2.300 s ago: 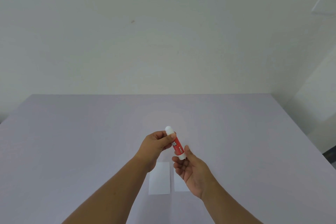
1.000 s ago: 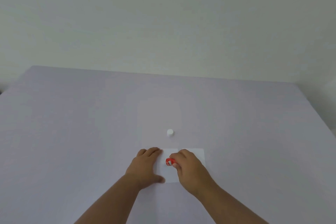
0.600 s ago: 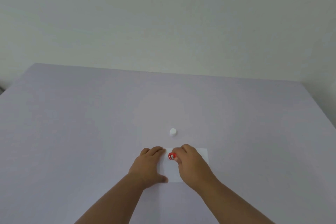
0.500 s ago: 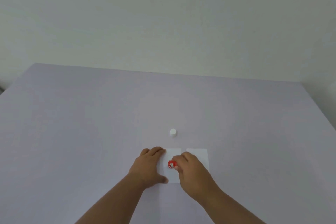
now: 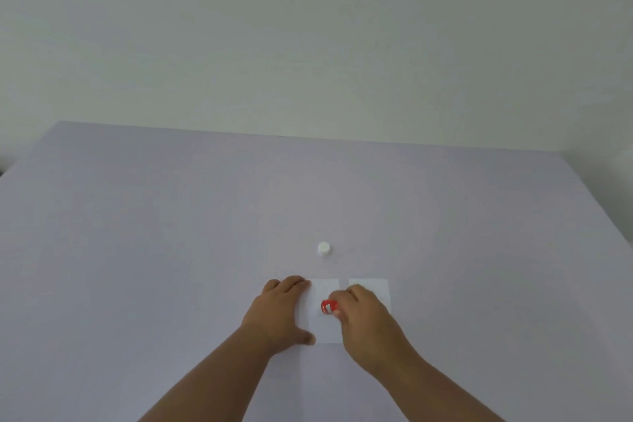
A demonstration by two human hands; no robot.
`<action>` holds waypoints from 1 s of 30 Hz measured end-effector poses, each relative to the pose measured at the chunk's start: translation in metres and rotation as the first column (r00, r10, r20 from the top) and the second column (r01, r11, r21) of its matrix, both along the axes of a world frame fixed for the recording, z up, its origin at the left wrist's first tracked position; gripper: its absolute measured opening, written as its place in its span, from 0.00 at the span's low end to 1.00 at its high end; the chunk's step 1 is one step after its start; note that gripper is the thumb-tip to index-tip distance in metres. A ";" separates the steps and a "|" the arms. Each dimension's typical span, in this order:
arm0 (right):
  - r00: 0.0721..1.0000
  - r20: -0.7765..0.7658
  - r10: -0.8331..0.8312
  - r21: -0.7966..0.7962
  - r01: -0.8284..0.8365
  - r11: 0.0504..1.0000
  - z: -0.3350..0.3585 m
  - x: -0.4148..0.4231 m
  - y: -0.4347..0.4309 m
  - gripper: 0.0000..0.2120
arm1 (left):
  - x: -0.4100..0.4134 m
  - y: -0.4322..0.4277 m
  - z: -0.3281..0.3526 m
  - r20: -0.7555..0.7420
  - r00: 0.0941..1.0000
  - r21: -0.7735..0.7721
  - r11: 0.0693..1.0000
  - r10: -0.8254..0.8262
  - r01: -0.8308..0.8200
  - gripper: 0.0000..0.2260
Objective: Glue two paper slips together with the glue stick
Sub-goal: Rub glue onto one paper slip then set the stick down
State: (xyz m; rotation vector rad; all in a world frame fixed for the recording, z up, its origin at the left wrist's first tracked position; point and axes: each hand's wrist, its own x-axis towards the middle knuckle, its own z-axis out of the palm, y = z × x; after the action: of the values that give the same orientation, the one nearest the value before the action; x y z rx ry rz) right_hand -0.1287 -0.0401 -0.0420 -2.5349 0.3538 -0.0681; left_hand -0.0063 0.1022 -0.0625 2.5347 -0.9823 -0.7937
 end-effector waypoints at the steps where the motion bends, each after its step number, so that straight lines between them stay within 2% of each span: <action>1: 1.000 0.006 0.023 -0.001 -0.023 1.000 -0.002 -0.008 0.004 0.11 | 0.000 0.000 0.000 0.000 1.000 0.004 1.000 -0.001 0.001 0.45; 5: 0.999 0.016 0.052 -0.019 -0.051 0.999 -0.001 -0.016 0.002 0.12 | 0.000 0.000 0.001 0.003 1.000 0.009 1.000 -0.005 0.005 0.45; 11: 0.996 -0.001 -0.092 -0.093 0.092 0.991 0.008 0.012 -0.016 0.12 | 0.000 -0.001 0.003 0.010 1.000 0.017 1.000 -0.014 0.014 0.44; 19: 0.998 0.018 0.052 -0.069 -0.051 0.996 0.001 -0.030 0.003 0.11 | -0.001 -0.001 0.003 0.012 1.000 0.012 1.000 -0.010 0.010 0.44; 27: 0.997 0.008 -0.071 -0.089 0.071 0.993 0.008 -0.010 -0.011 0.11 | -0.002 -0.002 0.005 0.021 1.000 0.030 0.999 -0.016 0.015 0.44; 30: 0.999 0.019 -0.040 -0.088 0.042 0.995 0.006 -0.019 -0.005 0.12 | -0.002 -0.003 0.005 0.025 1.000 0.034 0.999 -0.017 0.016 0.44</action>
State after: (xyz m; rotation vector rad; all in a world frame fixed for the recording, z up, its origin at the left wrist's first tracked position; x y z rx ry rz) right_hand -0.1478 -0.0454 -0.0358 -2.6133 0.4041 -0.1242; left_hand -0.0080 0.0996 -0.0576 2.5751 -1.0070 -0.7913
